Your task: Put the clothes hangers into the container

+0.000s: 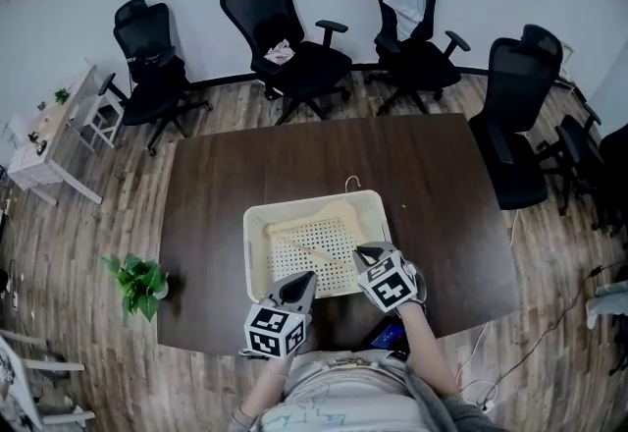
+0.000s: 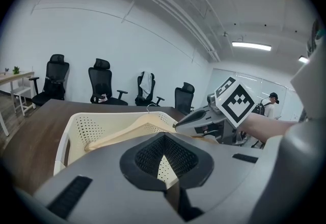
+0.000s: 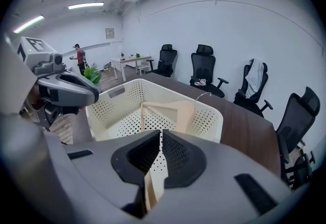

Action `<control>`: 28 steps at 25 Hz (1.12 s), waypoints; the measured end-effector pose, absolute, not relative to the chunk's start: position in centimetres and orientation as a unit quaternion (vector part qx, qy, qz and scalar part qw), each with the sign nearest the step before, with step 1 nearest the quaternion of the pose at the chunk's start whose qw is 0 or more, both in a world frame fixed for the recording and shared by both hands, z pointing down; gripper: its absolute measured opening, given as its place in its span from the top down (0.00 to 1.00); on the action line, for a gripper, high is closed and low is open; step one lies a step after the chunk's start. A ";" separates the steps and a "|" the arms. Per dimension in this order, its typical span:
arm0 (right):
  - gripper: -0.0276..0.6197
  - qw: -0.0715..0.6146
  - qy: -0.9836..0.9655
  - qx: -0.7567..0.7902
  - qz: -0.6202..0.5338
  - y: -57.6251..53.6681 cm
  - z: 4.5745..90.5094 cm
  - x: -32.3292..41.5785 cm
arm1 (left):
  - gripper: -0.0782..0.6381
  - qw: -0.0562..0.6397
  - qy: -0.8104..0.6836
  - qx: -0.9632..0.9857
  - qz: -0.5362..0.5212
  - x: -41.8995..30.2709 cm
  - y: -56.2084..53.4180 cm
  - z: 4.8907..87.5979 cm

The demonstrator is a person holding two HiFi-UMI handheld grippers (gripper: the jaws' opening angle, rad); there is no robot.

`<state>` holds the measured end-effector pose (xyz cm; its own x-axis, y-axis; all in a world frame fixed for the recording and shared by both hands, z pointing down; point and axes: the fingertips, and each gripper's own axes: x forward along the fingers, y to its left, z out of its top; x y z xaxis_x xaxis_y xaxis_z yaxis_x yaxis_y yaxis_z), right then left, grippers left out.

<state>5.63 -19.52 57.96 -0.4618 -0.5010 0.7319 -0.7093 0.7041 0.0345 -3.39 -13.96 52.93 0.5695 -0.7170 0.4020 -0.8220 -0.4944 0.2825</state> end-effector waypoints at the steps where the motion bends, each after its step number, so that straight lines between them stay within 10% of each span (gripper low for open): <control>1: 0.91 0.373 -0.845 0.356 0.139 -19.4 57.9 5.4 | 0.88 0.225 -0.449 0.857 0.115 -3.3 -14.0 52.9; 28: 0.91 0.308 -0.887 0.322 0.119 -16.6 52.7 1.6 | 0.88 0.198 -0.454 0.864 0.087 -2.1 -14.5 49.7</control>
